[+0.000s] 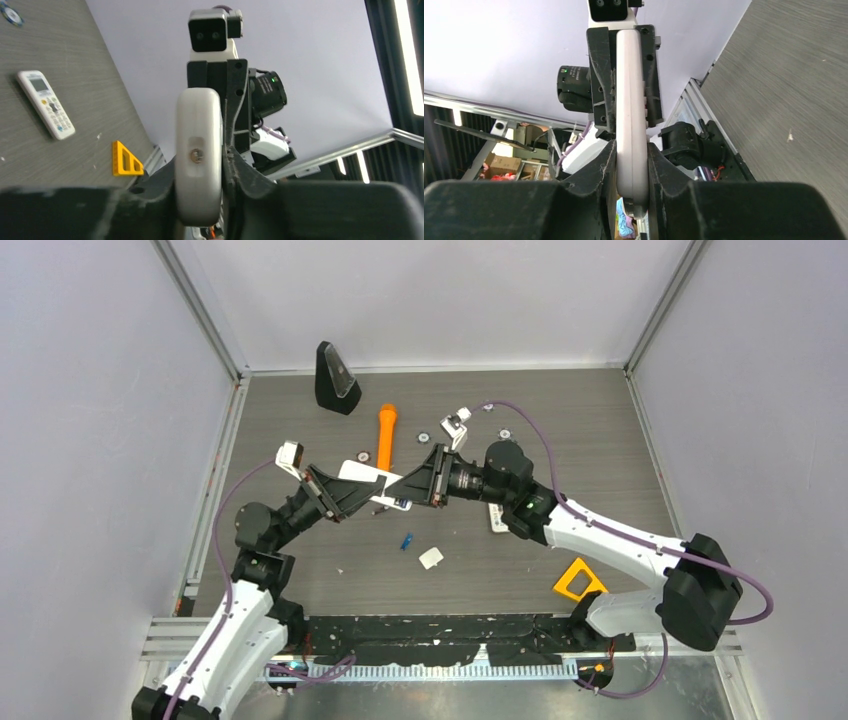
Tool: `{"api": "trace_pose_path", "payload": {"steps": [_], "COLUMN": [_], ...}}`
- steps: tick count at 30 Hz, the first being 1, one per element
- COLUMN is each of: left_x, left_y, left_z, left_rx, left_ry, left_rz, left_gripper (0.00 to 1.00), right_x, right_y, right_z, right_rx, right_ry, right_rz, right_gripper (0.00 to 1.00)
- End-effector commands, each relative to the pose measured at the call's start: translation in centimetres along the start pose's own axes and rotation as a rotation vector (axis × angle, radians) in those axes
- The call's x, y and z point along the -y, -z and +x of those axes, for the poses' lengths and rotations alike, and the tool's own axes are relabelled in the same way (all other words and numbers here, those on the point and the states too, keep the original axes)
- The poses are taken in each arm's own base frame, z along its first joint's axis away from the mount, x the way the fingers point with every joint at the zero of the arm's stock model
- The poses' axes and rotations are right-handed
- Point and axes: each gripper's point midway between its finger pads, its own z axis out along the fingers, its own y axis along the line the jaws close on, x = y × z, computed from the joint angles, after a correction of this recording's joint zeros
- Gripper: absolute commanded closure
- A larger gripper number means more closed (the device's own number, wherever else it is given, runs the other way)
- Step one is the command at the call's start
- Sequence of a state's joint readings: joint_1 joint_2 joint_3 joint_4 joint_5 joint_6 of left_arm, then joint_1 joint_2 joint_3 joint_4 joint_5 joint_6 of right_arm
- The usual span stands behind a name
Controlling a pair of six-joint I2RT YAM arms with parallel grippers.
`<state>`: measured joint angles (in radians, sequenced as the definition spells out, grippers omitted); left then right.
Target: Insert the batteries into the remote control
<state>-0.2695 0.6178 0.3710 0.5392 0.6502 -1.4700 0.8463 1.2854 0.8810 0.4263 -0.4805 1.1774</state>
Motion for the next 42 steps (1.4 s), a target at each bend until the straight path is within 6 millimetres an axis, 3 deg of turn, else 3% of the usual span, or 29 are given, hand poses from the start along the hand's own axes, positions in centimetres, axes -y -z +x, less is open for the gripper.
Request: {"api": "trace_pose_path", "payload": {"steps": [1,2,3,5,9,13,20,23,26,32,33,36,42], "left_x": [1.2,1.2,1.2,0.9,-0.1,-1.7,-4.7,-6.8,-9.3,-11.5,-11.7,-12.3,-13.2], "left_y": [0.1,0.0,-0.1,-0.3,-0.5,-0.3,0.6,1.5,3.1,4.5,4.7,5.2,6.2], "left_z": [0.3,0.2,0.2,0.2,-0.3,-1.2,-2.3,-2.6,-2.7,-2.8,-2.8,-3.0,-3.3], "left_rx": [-0.053,-0.057,-0.062,-0.070,-0.055,-0.018,0.033,0.051,0.068,0.086,0.090,0.105,0.119], "left_ry": [-0.090,-0.095,-0.098,-0.105,-0.119,-0.137,-0.142,-0.150,-0.161,-0.168,-0.170,-0.181,-0.210], "left_rz": [0.060,0.060,0.060,0.050,-0.010,-0.115,-0.272,-0.396,-0.535,-0.639,-0.650,-0.686,-0.739], "left_gripper": [0.88,0.98,1.00,1.00,1.00,1.00,1.00,1.00,1.00,1.00,1.00,1.00,1.00], "right_x": [-1.3,-1.0,-0.9,-1.0,-1.7,-2.3,-0.3,3.4,8.6,16.0,16.3,19.4,22.7], "right_y": [0.8,0.9,0.9,1.1,1.6,2.7,5.1,6.5,8.1,8.1,7.5,7.0,6.3], "right_z": [-0.2,-0.2,-0.1,-0.3,-1.5,-2.5,-2.8,-2.2,-2.4,2.4,3.0,5.3,7.5], "right_rx": [-0.062,-0.066,-0.076,-0.071,-0.021,0.014,0.016,-0.022,-0.043,-0.369,-0.407,-0.551,-0.811], "right_ry": [0.025,0.022,0.019,0.027,0.077,0.112,0.173,0.217,0.376,0.579,0.607,0.622,0.708], "right_rz": [-0.027,-0.020,-0.021,-0.022,-0.030,-0.025,0.075,0.276,0.541,0.883,0.886,0.929,0.919], "right_gripper": [0.86,0.84,0.81,0.56,0.21,0.09,0.08,0.09,0.12,0.14,0.14,0.14,0.14]}}
